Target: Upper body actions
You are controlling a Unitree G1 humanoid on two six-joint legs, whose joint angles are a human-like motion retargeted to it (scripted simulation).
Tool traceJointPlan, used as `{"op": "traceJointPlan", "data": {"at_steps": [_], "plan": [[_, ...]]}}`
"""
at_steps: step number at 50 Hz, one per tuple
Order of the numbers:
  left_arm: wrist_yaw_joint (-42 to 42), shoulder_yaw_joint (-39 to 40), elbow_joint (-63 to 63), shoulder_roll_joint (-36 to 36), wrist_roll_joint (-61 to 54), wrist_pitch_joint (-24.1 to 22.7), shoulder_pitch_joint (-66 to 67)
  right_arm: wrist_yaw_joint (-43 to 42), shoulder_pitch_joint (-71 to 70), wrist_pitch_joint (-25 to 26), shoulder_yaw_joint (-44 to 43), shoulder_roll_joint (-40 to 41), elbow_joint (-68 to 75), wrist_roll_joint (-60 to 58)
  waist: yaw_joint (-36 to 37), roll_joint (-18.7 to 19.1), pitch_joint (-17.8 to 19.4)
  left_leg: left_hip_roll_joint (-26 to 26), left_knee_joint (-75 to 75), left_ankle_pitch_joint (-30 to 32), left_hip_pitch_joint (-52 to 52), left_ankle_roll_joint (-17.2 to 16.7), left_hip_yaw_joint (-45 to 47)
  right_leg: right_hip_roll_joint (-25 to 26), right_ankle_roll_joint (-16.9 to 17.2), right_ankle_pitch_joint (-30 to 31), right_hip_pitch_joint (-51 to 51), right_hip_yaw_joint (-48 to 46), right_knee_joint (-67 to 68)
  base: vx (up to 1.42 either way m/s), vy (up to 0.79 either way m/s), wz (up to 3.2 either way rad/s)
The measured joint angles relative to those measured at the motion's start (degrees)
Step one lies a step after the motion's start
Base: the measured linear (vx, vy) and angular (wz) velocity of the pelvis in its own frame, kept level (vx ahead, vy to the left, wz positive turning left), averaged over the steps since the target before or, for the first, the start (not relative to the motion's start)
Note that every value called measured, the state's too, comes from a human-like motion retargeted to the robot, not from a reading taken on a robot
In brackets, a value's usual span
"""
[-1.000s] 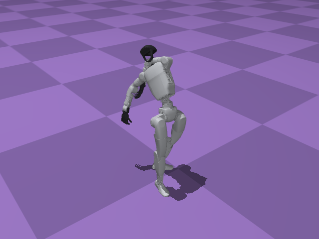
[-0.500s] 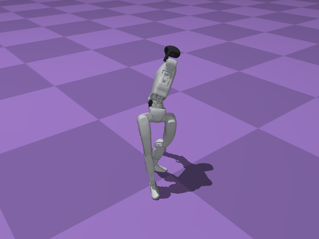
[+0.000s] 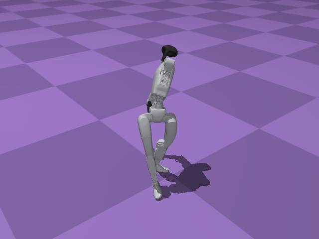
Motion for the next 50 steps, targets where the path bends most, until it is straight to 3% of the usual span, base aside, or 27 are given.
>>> {"op": "traceJointPlan", "data": {"at_steps": [26, 42, 50], "plan": [[-1.30, 0.00, -3.09, 0.00, -0.77, -1.28, 0.00, 0.68, -0.39, 2.88, 0.00, 0.00, 6.54, 0.87, 0.36, -0.07, 2.04, -0.42, -0.82, -1.94, -1.82, 0.00, -2.48, -2.69, -0.03, -0.84, -0.17, -0.08, 0.33, 0.03, 0.04, 0.11], [-3.75, 0.00, -9.62, 0.00, -1.04, -5.41, 0.00, 0.29, -3.98, 3.09, 0.00, 0.00, 12.08, 1.31, 6.05, 0.10, 7.71, 3.25, -3.27, -1.38, -2.64, 0.01, -11.60, -4.29, -10.10, -5.83, 6.67, -4.23, 0.46, 0.22, -0.12, 1.06], [-3.58, 0.00, -9.12, 0.00, -1.16, -4.56, 0.00, -0.57, -7.37, 2.42, 0.00, 0.00, 12.22, 1.95, 11.38, 0.20, 11.73, 4.06, -3.71, 0.26, -3.48, 1.60, -19.31, -6.87, -13.08, -10.92, 13.25, -9.18, 0.19, 0.28, -0.09, 1.52]]}}
